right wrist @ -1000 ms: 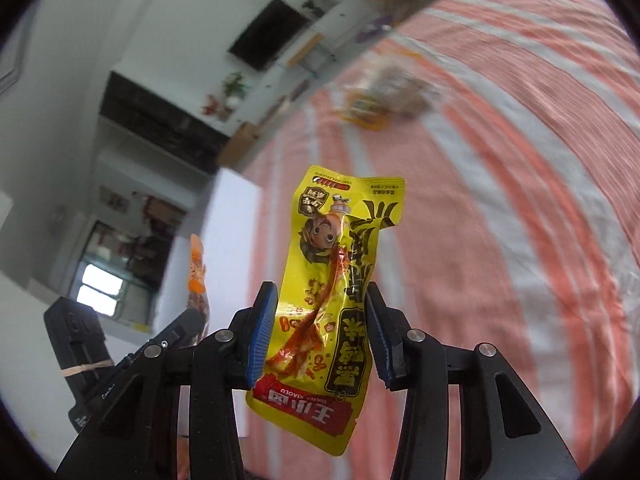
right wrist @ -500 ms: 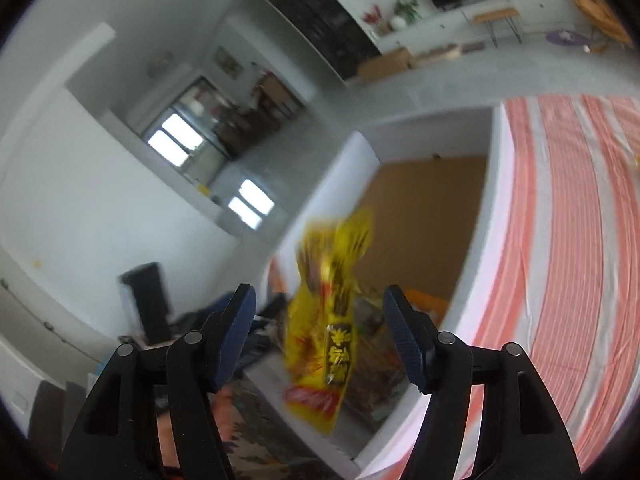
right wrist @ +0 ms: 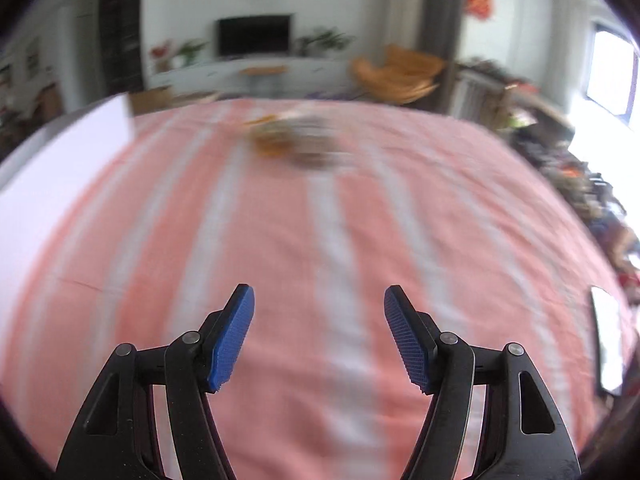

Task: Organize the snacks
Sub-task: 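Carry both packets over the white box and open both tools to drop them, then move both tools back toward the remaining packets on the cloth, then grasp the clear bag of brown cakes with the right tool while the left tool grasps the yellow-bordered peanut bag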

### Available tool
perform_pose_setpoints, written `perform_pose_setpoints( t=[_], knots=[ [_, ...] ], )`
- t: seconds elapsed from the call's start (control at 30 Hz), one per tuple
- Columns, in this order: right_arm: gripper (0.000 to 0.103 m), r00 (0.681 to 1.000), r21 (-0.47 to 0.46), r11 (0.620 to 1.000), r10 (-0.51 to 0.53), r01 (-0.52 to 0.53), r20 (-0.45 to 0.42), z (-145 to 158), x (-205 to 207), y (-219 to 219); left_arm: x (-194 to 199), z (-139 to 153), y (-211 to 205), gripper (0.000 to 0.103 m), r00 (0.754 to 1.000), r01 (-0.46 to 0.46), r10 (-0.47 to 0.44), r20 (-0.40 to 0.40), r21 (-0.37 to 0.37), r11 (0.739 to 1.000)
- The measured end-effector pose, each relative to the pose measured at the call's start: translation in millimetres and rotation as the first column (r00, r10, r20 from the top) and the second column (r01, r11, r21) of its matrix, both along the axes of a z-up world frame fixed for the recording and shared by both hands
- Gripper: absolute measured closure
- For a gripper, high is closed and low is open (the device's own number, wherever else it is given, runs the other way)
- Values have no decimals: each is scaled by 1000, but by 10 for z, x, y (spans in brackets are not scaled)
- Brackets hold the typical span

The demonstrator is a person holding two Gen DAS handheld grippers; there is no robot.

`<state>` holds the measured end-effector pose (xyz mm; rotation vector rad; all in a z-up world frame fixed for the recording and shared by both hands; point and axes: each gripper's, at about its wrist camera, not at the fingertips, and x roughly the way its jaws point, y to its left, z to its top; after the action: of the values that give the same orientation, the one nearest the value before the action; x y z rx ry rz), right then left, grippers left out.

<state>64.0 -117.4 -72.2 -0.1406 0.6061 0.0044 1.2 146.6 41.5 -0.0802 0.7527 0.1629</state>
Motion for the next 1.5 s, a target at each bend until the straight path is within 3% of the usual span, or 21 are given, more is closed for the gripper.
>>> perform_pose_setpoints(
  t=[0.13,0.37,0.6,0.77,0.97,1.13,1.2,1.33,1.5],
  knots=[
    [32,994,123,989,-89,81,59,99,42,-316,229,-105,-521,0,998,68,-66,-23,89,994],
    [32,999,17,999,-44,44,-8,-36,237,-181,360,-170,-807,0,996,85,-79,-48,131,988],
    [32,999,-19,999,-28,27,-45,-70,-86,-283,433,-241,-864,0,995,83,-76,-58,139,987],
    [32,997,-2,999,-41,41,-61,-79,-122,-329,514,-350,-845,0,993,96,-88,-75,114,989],
    [32,997,3,999,-39,40,-70,-80,-138,-340,874,-940,-810,0,977,102,-102,-185,-11,995],
    [32,996,22,999,-43,45,-80,-83,-142,-378,1102,-1319,-822,0,975,94,-85,-206,32,995],
    [32,995,29,998,-44,47,-93,-100,-125,-394,1147,-1406,-820,0,975,98,-86,-206,47,994],
    [32,993,54,998,-38,44,-111,-114,-111,-420,1153,-1454,-713,0,979,93,-97,-181,-31,995],
    [32,987,188,982,19,12,-159,-89,21,-508,1140,-1460,-704,0,981,88,-92,-172,-29,996]
  ],
)
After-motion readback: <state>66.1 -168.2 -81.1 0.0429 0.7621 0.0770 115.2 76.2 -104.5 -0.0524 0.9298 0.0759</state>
